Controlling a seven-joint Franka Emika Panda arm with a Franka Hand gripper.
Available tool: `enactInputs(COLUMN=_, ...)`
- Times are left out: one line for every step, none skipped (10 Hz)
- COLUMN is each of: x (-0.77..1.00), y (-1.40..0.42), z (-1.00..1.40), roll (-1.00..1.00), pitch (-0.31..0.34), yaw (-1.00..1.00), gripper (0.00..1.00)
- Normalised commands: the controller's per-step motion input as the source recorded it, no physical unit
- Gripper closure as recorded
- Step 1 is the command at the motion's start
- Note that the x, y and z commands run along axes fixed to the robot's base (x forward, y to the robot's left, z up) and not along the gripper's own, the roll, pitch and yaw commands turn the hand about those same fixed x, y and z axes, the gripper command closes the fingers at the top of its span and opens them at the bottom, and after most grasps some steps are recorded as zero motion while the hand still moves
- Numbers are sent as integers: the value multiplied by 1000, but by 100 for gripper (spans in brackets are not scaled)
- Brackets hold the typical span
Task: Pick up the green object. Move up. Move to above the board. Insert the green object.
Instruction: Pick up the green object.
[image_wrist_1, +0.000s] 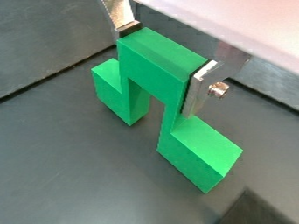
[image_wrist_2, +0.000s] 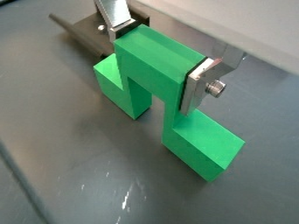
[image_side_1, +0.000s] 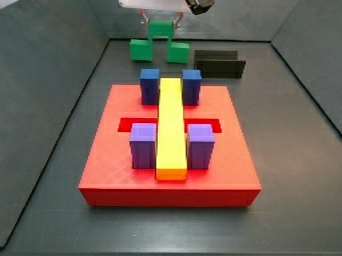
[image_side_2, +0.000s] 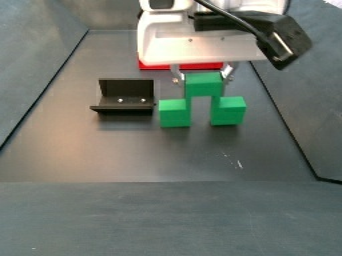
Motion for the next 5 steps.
enactInputs(x=0, y=0, z=0, roll=0, pitch=0, yaw=0, gripper=100)
enactInputs(x=0, y=0, z=0, roll=0, pitch=0, yaw=0, gripper=100)
enactInputs(x=0, y=0, z=0, roll=0, pitch=0, yaw=0, gripper=100)
enactInputs(x=0, y=0, z=0, roll=0, pitch=0, yaw=0, gripper=100)
enactInputs(x=0, y=0, z=0, roll=0, pitch=0, yaw=0, gripper=100)
